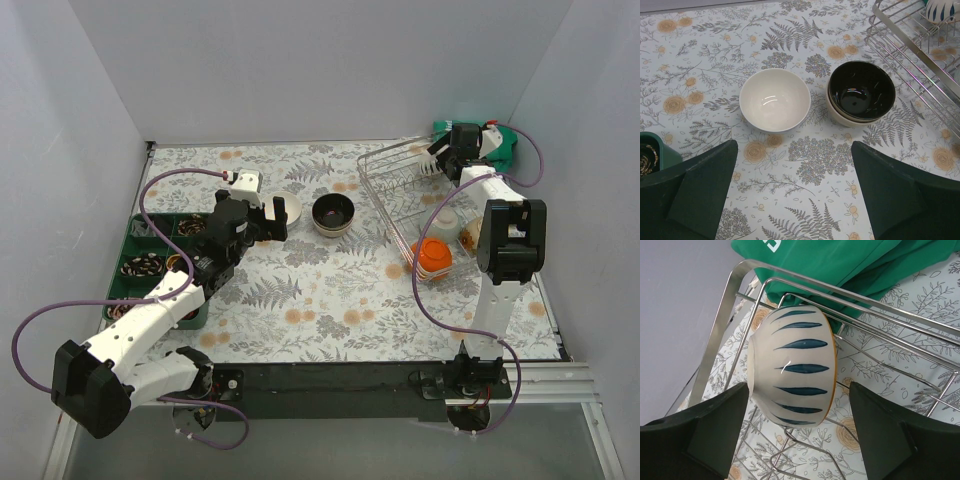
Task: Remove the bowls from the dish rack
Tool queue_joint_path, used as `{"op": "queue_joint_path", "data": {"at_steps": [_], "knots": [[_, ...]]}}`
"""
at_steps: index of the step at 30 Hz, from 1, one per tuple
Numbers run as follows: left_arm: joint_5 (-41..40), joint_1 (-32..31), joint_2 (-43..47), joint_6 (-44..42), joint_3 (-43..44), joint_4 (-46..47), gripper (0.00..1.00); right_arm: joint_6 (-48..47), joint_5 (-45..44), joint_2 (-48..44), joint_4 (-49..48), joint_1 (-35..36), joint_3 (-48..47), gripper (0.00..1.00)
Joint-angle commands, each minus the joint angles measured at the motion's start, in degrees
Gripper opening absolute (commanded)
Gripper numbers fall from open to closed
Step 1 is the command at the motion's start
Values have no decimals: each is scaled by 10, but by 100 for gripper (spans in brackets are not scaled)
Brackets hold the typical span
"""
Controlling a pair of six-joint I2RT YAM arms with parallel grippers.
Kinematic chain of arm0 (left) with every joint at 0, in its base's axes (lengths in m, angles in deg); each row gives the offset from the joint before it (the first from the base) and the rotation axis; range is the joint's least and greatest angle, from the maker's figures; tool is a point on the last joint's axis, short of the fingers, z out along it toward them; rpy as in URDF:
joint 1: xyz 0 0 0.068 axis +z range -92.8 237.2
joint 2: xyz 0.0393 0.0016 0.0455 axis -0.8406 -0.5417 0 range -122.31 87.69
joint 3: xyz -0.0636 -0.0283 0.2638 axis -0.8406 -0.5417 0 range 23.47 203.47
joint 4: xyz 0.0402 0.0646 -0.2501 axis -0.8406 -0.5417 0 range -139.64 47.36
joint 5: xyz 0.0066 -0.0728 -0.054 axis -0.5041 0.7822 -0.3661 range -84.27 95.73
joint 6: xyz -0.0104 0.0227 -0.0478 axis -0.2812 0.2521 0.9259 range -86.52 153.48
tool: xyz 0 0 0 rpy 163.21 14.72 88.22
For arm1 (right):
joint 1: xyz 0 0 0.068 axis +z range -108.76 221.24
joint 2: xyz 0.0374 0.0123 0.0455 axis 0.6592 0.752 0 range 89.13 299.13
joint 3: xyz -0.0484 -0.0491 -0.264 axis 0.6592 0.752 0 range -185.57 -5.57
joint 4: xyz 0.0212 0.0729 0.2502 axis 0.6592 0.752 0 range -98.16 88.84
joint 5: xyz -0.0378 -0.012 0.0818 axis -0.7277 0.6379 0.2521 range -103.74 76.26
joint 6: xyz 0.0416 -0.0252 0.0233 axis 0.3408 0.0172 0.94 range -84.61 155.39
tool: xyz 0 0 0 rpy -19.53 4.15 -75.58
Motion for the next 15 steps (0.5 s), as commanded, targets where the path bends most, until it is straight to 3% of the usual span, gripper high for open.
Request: {"op": "queue_joint_path", "data": {"at_steps": [1,15], "knots": [[4,-1,14,0,2,0,98,34,-2,8,-22,-3,-29,88],[9,-1,14,0,2,-1,98,47,-10,18,-21,-3,-51,80]]}}
